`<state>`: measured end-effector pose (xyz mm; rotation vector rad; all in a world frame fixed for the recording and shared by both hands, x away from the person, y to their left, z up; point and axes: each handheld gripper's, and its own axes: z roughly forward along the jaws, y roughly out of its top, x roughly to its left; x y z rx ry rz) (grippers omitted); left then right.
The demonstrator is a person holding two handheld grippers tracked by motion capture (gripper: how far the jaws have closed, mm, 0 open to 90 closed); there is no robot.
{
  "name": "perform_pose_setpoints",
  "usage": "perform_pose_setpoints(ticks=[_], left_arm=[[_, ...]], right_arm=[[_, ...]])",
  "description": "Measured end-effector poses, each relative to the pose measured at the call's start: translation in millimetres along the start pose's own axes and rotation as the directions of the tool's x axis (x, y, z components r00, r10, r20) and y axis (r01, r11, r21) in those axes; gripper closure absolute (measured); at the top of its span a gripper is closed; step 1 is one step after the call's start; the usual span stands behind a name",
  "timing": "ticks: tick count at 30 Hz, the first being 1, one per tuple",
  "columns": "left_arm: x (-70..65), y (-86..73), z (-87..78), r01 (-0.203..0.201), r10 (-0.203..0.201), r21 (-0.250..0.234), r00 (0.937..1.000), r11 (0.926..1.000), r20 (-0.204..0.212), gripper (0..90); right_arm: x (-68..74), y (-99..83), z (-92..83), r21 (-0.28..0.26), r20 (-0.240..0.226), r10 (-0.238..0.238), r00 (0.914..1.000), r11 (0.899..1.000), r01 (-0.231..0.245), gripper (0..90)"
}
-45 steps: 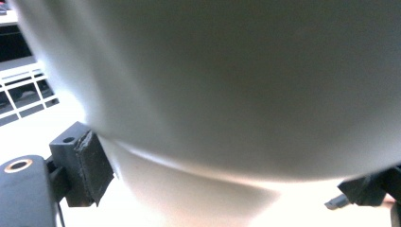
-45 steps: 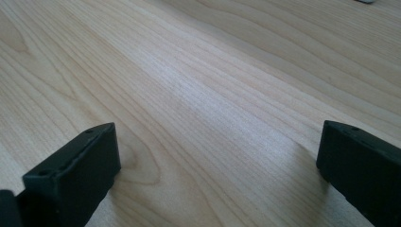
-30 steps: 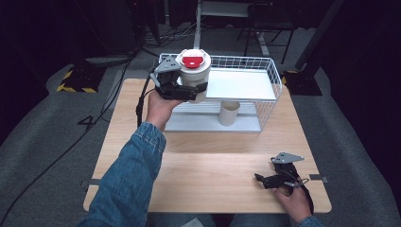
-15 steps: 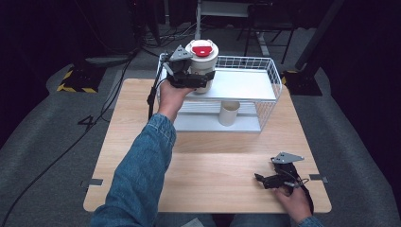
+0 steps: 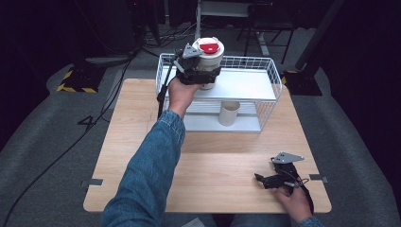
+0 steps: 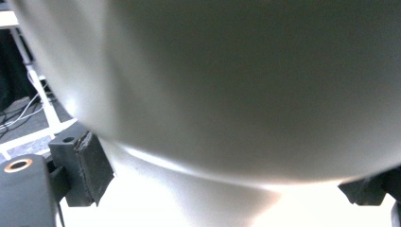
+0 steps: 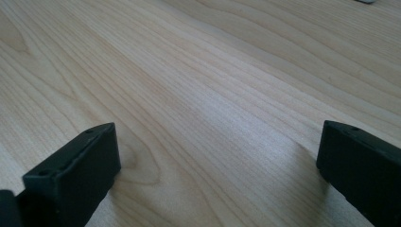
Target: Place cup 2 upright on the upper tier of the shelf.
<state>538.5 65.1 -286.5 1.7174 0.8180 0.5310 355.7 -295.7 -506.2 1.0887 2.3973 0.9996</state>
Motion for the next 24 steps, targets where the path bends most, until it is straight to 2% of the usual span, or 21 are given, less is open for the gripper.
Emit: perform_pose_setpoints(ticks=[4, 12, 24], left_arm=[[0.9, -1.6, 3.0, 0.012, -0.012, 0.013, 0.9999, 0.9998, -0.012, 10.2], [3.3, -4.7, 5.1, 0.019, -0.019, 0.029, 0.9998, 0.9994, -0.007, 10.1], [3.7, -5.6, 5.4, 0.020, -0.020, 0.025, 0.9998, 0.9995, -0.008, 9.9]], right_arm=[[0.1, 0.0, 0.0, 0.000, 0.000, 0.001, 1.0000, 1.000, -0.001, 0.4], [0.1, 0.0, 0.0, 0.000, 0.000, 0.001, 1.0000, 1.000, -0.001, 0.4], [0.1, 0.0, 0.0, 0.000, 0.000, 0.000, 1.0000, 1.000, 0.000, 0.4]])
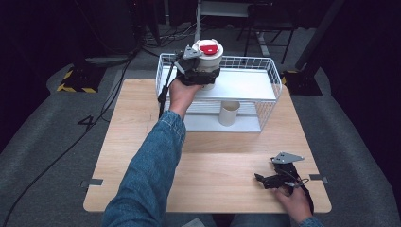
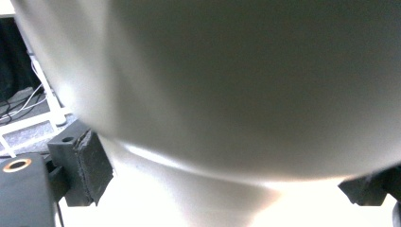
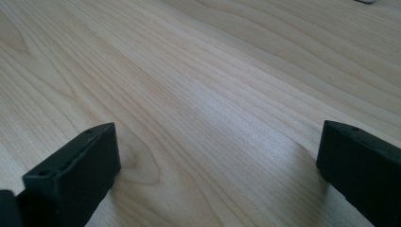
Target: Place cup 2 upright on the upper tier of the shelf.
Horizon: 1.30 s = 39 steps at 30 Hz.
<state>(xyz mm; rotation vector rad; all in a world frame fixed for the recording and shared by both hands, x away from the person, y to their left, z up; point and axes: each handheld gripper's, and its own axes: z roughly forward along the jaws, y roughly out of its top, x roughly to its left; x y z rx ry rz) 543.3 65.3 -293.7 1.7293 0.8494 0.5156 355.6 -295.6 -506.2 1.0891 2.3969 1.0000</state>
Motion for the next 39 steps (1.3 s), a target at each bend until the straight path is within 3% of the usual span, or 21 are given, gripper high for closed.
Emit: perform_pose_setpoints(ticks=[4, 7, 16, 27, 39], left_arm=[[-1.2, 1.3, 0.4, 0.001, -0.001, 0.003, 1.0000, 1.0000, -0.005, 8.9], [-0.5, 2.1, -1.8, 0.012, -0.012, -0.009, 0.9995, 0.9999, -0.028, 0.4], [-0.4, 2.1, -16.6, 0.016, -0.016, -0.040, 0.9999, 0.9991, 0.006, 0.0], [-3.6, -4.9, -53.0, 0.003, -0.002, -0.045, 0.9993, 0.9990, 0.037, 0.1], [-18.6, -19.6, -104.5, -0.019, 0.022, -0.055, 0.9984, 0.9983, 0.052, 0.1]], right_arm=[[0.0, 0.0, 0.0, 0.000, 0.000, 0.000, 1.0000, 1.000, 0.000, 0.4], [0.0, 0.0, 0.0, 0.000, 0.000, 0.000, 1.0000, 1.000, 0.000, 0.4], [-0.2, 0.0, 0.1, -0.001, 0.001, -0.002, 1.0000, 1.000, 0.002, 0.4], [-0.1, 0.0, -0.1, 0.002, -0.001, -0.001, 1.0000, 1.000, 0.001, 0.4], [0.0, 0.0, -0.1, 0.002, 0.000, 0.000, 1.0000, 1.000, 0.000, 0.4]])
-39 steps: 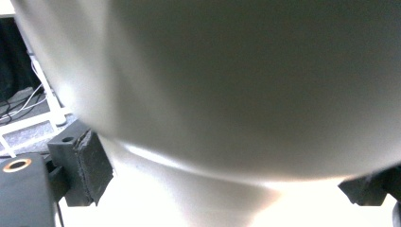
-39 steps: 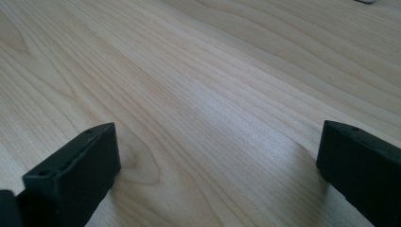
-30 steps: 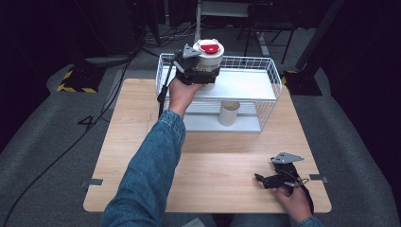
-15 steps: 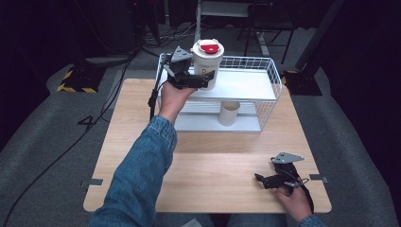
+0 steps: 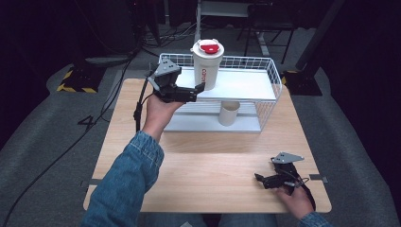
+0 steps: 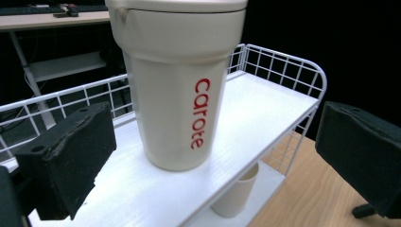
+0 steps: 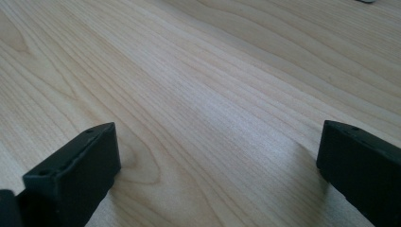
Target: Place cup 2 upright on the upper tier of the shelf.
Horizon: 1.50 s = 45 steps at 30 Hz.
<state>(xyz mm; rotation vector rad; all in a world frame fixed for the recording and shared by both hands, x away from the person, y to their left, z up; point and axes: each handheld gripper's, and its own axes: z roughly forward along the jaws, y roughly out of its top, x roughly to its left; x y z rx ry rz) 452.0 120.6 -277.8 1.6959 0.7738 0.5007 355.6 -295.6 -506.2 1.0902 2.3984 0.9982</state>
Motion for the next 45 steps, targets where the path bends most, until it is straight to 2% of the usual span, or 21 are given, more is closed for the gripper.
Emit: perform_pose_setpoints(ticks=[7, 12, 19, 27, 35, 39, 43, 45], left_arm=[[-8.2, -13.2, -30.2, 0.000, 0.000, -0.002, 1.0000, 1.0000, 0.006, 0.3], [-12.3, -28.1, -50.7, 0.001, -0.001, 0.016, 0.9999, 0.9999, 0.012, 0.3], [-20.1, -48.3, -73.6, -0.021, 0.021, 0.038, 0.9996, 0.9991, -0.017, 0.2], [-32.8, -72.9, -88.7, -0.053, 0.053, 0.077, 0.9986, 0.9956, -0.007, 0.2], [-40.2, -101.6, -99.1, -0.042, 0.042, 0.110, 0.9991, 0.9931, -0.002, 0.9], [-41.5, -117.1, -103.6, -0.042, 0.045, 0.133, 0.9989, 0.9902, -0.017, 1.3], [-43.4, -137.4, -107.3, -0.066, 0.076, 0.169, 0.9958, 0.9834, -0.051, 1.7], [-44.3, -146.5, -108.5, -0.063, 0.075, 0.179, 0.9953, 0.9818, -0.061, 1.7]], right_arm=[[0.0, 0.0, 0.0, 0.000, 0.000, 0.000, 1.0000, 1.000, 0.000, 0.4], [-0.1, 0.0, -0.1, 0.001, -0.001, -0.001, 1.0000, 1.000, 0.001, 0.4], [-1.4, 0.2, 0.3, 0.000, -0.010, -0.009, 0.9999, 1.000, 0.009, 0.1], [-3.5, 0.0, -0.2, 0.002, -0.020, -0.019, 0.9996, 1.000, 0.019, 0.1], [-4.1, 0.1, 0.2, 0.000, -0.025, -0.024, 0.9994, 1.000, 0.024, 0.1], [-4.4, 0.1, 0.3, 0.000, -0.026, -0.026, 0.9993, 1.000, 0.026, 0.1], [-4.3, 0.1, 0.3, -0.001, -0.027, -0.026, 0.9993, 1.000, 0.026, 0.1], [-4.3, 0.1, 0.3, -0.001, -0.027, -0.025, 0.9993, 1.000, 0.025, 0.1]])
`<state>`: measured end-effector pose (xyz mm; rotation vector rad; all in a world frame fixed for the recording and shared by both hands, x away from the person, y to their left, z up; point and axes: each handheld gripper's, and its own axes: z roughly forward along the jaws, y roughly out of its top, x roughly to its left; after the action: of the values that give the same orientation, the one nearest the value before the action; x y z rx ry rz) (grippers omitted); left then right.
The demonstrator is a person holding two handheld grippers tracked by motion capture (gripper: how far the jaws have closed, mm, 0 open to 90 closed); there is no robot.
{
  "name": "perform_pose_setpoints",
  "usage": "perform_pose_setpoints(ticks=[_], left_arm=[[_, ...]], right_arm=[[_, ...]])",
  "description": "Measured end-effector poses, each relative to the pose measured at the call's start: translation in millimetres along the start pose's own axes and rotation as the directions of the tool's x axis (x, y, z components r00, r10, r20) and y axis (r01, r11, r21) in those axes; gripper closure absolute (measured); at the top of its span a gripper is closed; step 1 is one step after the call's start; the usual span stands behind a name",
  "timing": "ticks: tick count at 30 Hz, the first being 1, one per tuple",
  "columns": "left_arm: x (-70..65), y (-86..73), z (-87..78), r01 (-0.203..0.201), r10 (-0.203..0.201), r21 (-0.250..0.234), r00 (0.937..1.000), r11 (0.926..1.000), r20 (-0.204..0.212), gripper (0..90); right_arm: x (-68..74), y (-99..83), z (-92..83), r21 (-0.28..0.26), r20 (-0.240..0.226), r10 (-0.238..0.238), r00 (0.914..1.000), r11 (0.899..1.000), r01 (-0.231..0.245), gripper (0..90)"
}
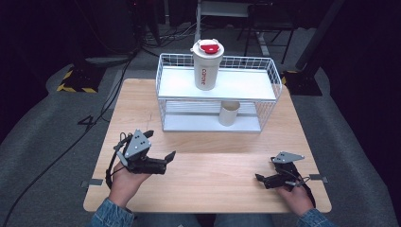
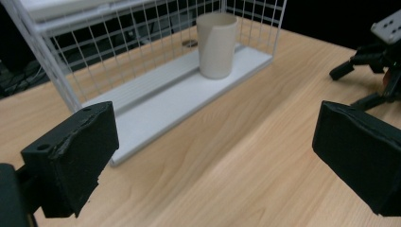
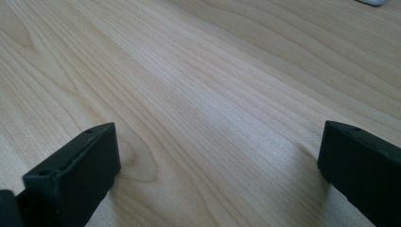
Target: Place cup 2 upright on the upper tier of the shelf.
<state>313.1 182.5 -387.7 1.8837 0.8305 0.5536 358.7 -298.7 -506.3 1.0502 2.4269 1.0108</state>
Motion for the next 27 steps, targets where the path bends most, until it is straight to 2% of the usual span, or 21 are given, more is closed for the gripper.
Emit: perform_pose_setpoints(ticks=[5, 9, 10, 13, 15, 19, 26, 27], left_arm=[[-4.2, -24.7, 2.2, -0.009, 0.010, 0.051, 0.9996, 0.9987, -0.028, 2.1], [-7.4, -44.2, 4.9, -0.002, 0.006, 0.071, 0.9987, 0.9974, -0.051, 3.3], [-7.4, -48.9, 6.5, 0.005, -0.002, 0.075, 0.9987, 0.9971, -0.051, 3.8], [-6.0, -58.0, 13.3, 0.016, -0.012, 0.141, 0.9996, 0.9899, -0.027, 4.6], [-5.1, -62.4, 16.3, 0.028, -0.027, 0.156, 0.9996, 0.9874, -0.008, 4.8], [-7.1, -72.1, 24.8, 0.015, -0.015, 0.231, 0.9999, 0.9727, -0.003, 5.8], [-6.6, -87.5, 36.8, 0.054, -0.063, 0.334, 0.9979, 0.9410, 0.016, 5.8], [-6.1, -89.3, 38.1, 0.050, -0.059, 0.349, 0.9981, 0.9357, 0.016, 5.8]], right_arm=[[0.0, 0.0, 0.0, 0.000, 0.000, 0.000, 1.0000, 1.000, 0.000, 0.1], [0.0, 0.0, 0.0, 0.001, 0.000, 0.001, 1.0000, 1.000, -0.001, 0.1], [0.0, 0.0, 0.0, 0.001, 0.000, 0.000, 1.0000, 1.000, 0.000, 0.1], [0.1, 0.0, 0.0, 0.001, 0.000, 0.001, 1.0000, 1.000, -0.001, 0.1], [0.1, 0.0, 0.0, 0.001, 0.000, 0.001, 1.0000, 1.000, -0.001, 0.1], [0.0, 0.0, 0.0, 0.001, 0.000, 0.001, 1.0000, 1.000, -0.001, 0.1], [0.1, 0.0, 0.0, 0.001, 0.000, 0.001, 1.0000, 1.000, -0.001, 0.1], [0.0, 0.0, -0.1, 0.001, 0.000, 0.001, 1.0000, 1.000, -0.001, 0.1]])
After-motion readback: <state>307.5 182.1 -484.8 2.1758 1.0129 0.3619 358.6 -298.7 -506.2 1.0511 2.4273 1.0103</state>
